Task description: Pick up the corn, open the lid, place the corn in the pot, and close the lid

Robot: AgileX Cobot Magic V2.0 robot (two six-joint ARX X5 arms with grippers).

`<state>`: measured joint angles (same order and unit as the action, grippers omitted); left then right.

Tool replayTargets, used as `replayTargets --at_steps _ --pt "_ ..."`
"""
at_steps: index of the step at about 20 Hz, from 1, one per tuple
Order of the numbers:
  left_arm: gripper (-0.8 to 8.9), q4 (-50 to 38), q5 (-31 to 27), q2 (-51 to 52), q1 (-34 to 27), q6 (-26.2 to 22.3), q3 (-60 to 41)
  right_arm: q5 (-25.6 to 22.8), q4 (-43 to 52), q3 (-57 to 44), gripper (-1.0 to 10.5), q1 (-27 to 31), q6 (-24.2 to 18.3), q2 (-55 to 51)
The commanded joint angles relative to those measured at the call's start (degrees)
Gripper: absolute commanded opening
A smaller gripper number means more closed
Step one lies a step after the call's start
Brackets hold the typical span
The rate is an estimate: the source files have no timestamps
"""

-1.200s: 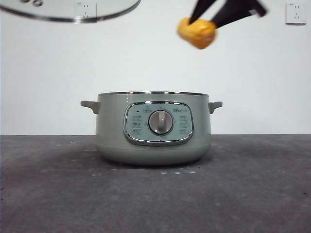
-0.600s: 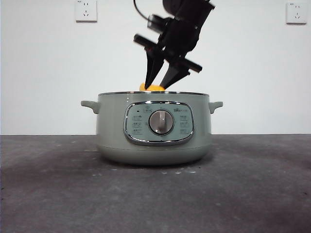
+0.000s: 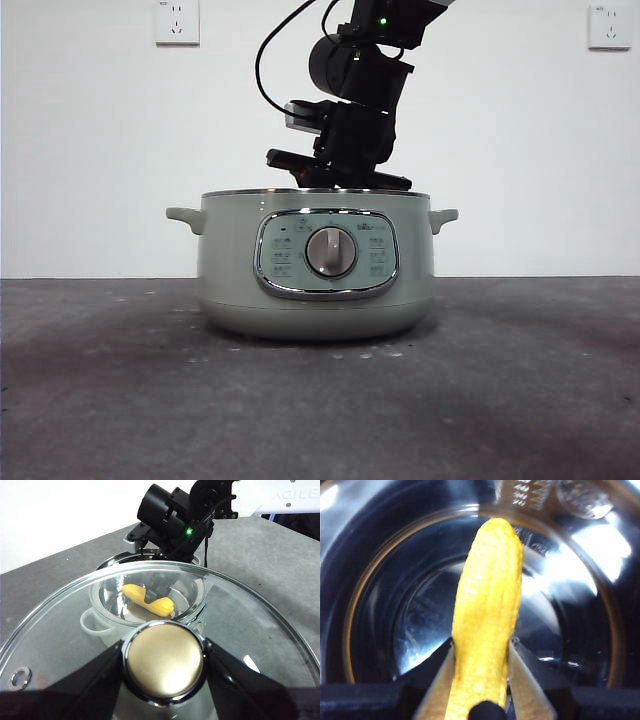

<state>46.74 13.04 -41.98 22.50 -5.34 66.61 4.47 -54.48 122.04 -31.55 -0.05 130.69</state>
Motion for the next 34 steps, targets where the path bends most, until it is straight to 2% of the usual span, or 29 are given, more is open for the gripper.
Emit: replayTargets --at_steps 1,3,4,6,7,10,15,16,18,23,27,34 --pt "-0.08 -2.6 0.42 0.74 -0.2 0.22 0.52 -0.13 -0.83 0.04 -0.1 -0.48 -0.59 2.4" --pt "-0.08 -2.58 0.42 0.74 -0.2 0.22 0.52 -0.15 -0.87 0.04 0.2 -0.81 -0.5 2.89" --pt "-0.08 -2.58 0.42 0.74 -0.2 0.22 0.52 -0.22 -0.79 0.07 1.1 -1.09 -0.22 2.89" --pt "-0.08 -2.62 0.39 0.74 -0.2 0.22 0.52 -0.17 -1.09 0.63 3.5 -1.11 -0.04 2.86" --pt "-0.08 -2.6 0.39 0.74 -0.2 0.22 0.52 0.0 -1.49 1.42 4.2 -1.11 0.07 2.86" --pt "-0.08 -2.6 0.39 0.74 -0.2 0.22 0.52 0.02 -6.75 8.17 4.2 -1.11 0.0 2.86" --pt "-0.08 -2.71 0.39 0.57 -0.2 0.2 0.52 0.02 -24.52 29.9 4.1 -1.11 -0.15 2.86" --pt "-0.08 -2.99 0.39 0.11 -0.2 0.15 0.52 1.33 -24.55 31.95 4.1 -1.11 0.11 1.75" --pt "-0.08 -3.21 0.39 -0.85 -0.2 -0.68 0.55 2.03 -24.57 32.41 4.1 -1.11 1.33 -1.25" --pt "-0.08 -7.28 0.44 -4.15 -0.2 -0.92 0.55 2.21 -24.68 32.02 4.0 -1.11 1.29 -9.27" --pt "-0.08 -11.47 0.92 -7.89 -0.17 -0.92 0.57 2.14 -24.68 23.67 4.0 -1.11 0.68 -20.5" --pt "-0.08 -21.77 2.36 -20.22 2.43 -2.03 3.3 1.9 -24.65 -11.52 4.0 -1.11 -0.61 -48.17"
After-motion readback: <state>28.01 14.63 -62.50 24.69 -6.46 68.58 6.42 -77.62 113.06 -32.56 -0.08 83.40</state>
